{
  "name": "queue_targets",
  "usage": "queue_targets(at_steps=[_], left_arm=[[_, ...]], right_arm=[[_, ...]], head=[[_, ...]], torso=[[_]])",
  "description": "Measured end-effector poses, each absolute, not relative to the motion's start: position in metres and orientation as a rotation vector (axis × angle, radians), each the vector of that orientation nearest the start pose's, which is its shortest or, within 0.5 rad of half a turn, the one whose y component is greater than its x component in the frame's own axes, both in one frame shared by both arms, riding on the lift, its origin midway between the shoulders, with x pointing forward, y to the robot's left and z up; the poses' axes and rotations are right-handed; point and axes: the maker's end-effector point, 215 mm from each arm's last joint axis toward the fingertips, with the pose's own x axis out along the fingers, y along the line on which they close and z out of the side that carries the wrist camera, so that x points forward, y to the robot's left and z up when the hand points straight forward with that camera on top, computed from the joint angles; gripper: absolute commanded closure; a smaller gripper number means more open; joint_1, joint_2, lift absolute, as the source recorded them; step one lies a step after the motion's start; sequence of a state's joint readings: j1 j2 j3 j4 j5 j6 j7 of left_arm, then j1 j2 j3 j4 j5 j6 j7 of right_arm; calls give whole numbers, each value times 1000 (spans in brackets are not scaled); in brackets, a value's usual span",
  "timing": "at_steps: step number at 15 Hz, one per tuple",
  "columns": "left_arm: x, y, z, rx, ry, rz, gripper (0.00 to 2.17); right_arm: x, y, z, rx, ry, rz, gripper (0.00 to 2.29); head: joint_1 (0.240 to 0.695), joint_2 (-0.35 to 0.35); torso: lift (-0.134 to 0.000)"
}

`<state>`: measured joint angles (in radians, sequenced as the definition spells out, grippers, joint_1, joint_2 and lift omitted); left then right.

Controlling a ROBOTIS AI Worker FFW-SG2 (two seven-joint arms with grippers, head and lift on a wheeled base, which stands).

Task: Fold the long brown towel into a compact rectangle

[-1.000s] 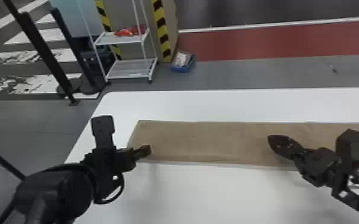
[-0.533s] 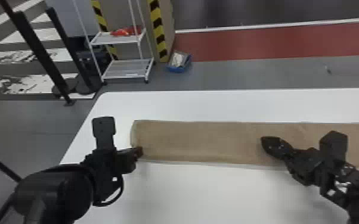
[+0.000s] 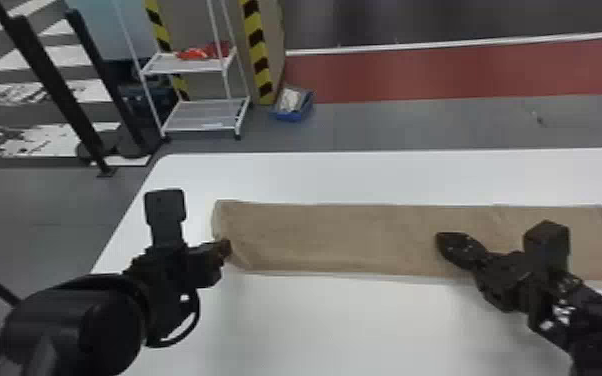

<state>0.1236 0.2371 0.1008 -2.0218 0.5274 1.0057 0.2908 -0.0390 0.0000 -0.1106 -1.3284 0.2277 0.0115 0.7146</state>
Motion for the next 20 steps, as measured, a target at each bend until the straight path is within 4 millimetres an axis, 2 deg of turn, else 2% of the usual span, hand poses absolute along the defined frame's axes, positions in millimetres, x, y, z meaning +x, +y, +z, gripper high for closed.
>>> queue_targets(at_steps=[4, 6, 7, 8, 9, 10, 11, 13, 14, 15, 17, 18, 20], left_arm=[[506, 283, -415, -108, 644, 64, 1835], [515, 254, -395, -113, 605, 16, 1835], [518, 237, -386, -107, 588, -9, 1835], [520, 215, -376, -94, 571, -37, 1835], [521, 191, -367, -79, 554, -68, 1835], [522, 163, -360, -69, 543, -105, 1835], [522, 140, -353, -63, 532, -134, 1835], [524, 95, -339, -40, 505, -183, 1835], [524, 74, -335, -32, 497, -202, 1835], [522, 53, -337, -26, 502, -224, 1835], [512, 16, -348, -15, 525, -269, 1831], [505, -4, -354, -7, 537, -295, 1831], [495, -35, -356, 8, 543, -338, 1831]], right_arm=[[540, -154, -475, -97, 299, 622, 1993], [538, -164, -465, -60, 270, 600, 1986], [536, -170, -459, -38, 255, 596, 1760], [533, -178, -451, -11, 240, 594, 1308], [532, -190, -443, 16, 221, 581, 734], [530, -203, -430, 37, 189, 564, 66], [528, -216, -418, 50, 158, 545, -2], [521, -252, -393, 70, 97, 487, 16], [515, -276, -382, 81, 69, 458, 36], [509, -306, -373, 94, 45, 427, 46], [497, -369, -365, 150, 21, 345, 66], [490, -400, -365, 184, 8, 298, 70], [478, -436, -366, 215, -4, 244, 73]], head=[[695, 142], [695, 102], [695, 79], [695, 58], [695, 29], [695, -6], [695, -73], [695, -136], [695, -178], [695, -257], [695, -350], [695, -350], [695, -350]], torso=[[-125], [-125], [-125], [-125], [-125], [-125], [-125], [-125], [-125], [-125], [-125], [-125], [-125]])
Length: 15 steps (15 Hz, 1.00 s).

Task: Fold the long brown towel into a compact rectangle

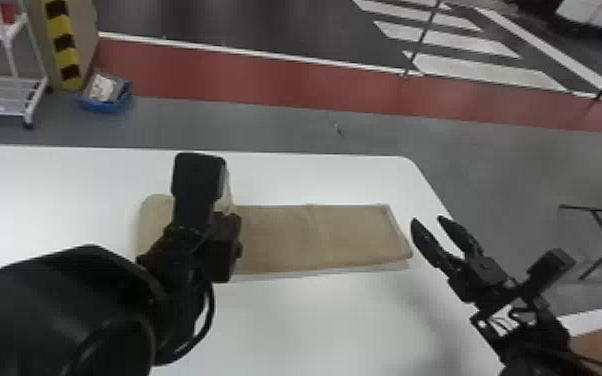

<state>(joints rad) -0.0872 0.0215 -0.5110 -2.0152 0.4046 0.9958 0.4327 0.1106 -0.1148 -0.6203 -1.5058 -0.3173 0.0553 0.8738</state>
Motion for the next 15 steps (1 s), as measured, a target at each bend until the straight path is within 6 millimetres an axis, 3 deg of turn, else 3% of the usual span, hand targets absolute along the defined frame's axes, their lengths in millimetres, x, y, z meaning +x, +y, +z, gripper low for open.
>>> queue_targets(at_steps=[3, 4, 5, 6, 11, 14, 15], left_arm=[[490, -56, -365, 54, 554, -353, 1814], [488, -59, -369, 66, 560, -355, 1693], [487, -62, -374, 72, 565, -357, 1025], [485, -66, -378, 73, 568, -362, 53], [478, -88, -383, 30, 569, -423, 33], [476, -80, -379, 2, 563, -405, 33], [477, -68, -376, -16, 557, -387, 33]], right_arm=[[465, -457, -384, 280, 58, 230, 87], [461, -460, -391, 314, 90, 234, 87], [457, -460, -399, 350, 119, 240, 87], [453, -460, -406, 386, 149, 247, 87], [456, -450, -408, 410, 170, 257, 87], [461, -428, -402, 442, 165, 249, 110], [463, -419, -394, 439, 151, 223, 154]], head=[[695, -350], [695, -350], [695, -350], [695, -350], [695, -350], [695, -350], [695, -350]], torso=[[-125], [-125], [-125], [-125], [-125], [-125], [-125]])
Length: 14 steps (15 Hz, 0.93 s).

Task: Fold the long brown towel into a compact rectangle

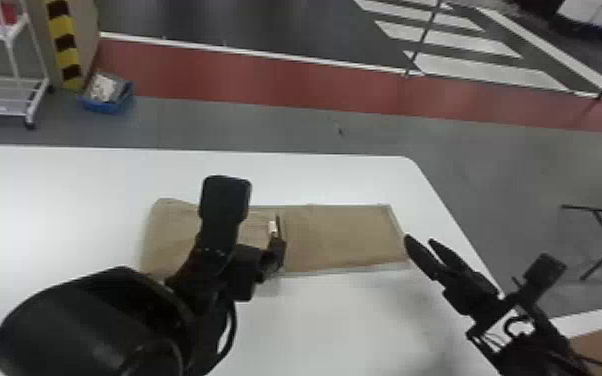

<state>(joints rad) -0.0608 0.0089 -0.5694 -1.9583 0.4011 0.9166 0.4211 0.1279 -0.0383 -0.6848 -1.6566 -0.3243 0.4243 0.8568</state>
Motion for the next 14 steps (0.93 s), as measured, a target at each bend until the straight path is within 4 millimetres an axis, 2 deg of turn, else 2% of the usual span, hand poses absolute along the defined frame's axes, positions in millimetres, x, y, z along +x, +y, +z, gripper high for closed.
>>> queue_targets(at_steps=[3, 5, 6, 9, 10, 12, 14], left_arm=[[483, -7, -383, -20, 550, -322, 33], [483, 35, -396, -8, 559, -278, 33], [482, 52, -399, 2, 555, -256, 33], [488, 88, -389, 31, 466, -197, 33], [492, 98, -388, 57, 443, -174, 36], [502, 115, -384, 95, 387, -135, 36], [512, 127, -369, 96, 298, -108, 36]], right_arm=[[472, -391, -366, 365, 146, 168, 218], [482, -350, -356, 330, 171, 177, 316], [488, -329, -357, 323, 193, 180, 323], [500, -266, -376, 295, 286, 226, 323], [503, -247, -381, 266, 307, 239, 323], [513, -227, -390, 218, 338, 259, 343], [520, -225, -408, 202, 404, 253, 346]], head=[[695, -350], [695, -350], [695, -319], [695, -228], [695, -170], [695, -132], [695, -104]], torso=[[-125], [-125], [-125], [-125], [-125], [-125], [-125]])
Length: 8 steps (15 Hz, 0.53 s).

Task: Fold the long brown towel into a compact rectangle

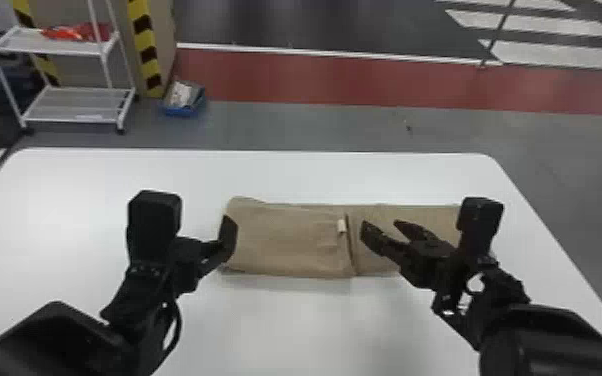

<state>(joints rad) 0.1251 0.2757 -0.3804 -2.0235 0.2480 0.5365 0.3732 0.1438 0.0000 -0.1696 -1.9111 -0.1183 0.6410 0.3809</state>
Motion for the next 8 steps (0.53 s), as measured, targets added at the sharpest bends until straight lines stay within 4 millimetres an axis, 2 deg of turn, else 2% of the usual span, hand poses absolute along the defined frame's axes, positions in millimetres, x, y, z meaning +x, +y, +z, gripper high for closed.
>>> queue_targets(at_steps=[2, 4, 8], left_arm=[[513, 136, -360, 103, 245, -99, 36], [512, 141, -354, 88, 210, -94, 36], [507, 143, -342, 55, 149, -94, 36]], right_arm=[[523, -227, -425, 196, 468, 240, 346], [525, -228, -435, 197, 505, 235, 464], [532, -213, -440, 206, 520, 269, 468]], head=[[695, -98], [695, -94], [695, -77]], torso=[[-125], [-125], [-125]])
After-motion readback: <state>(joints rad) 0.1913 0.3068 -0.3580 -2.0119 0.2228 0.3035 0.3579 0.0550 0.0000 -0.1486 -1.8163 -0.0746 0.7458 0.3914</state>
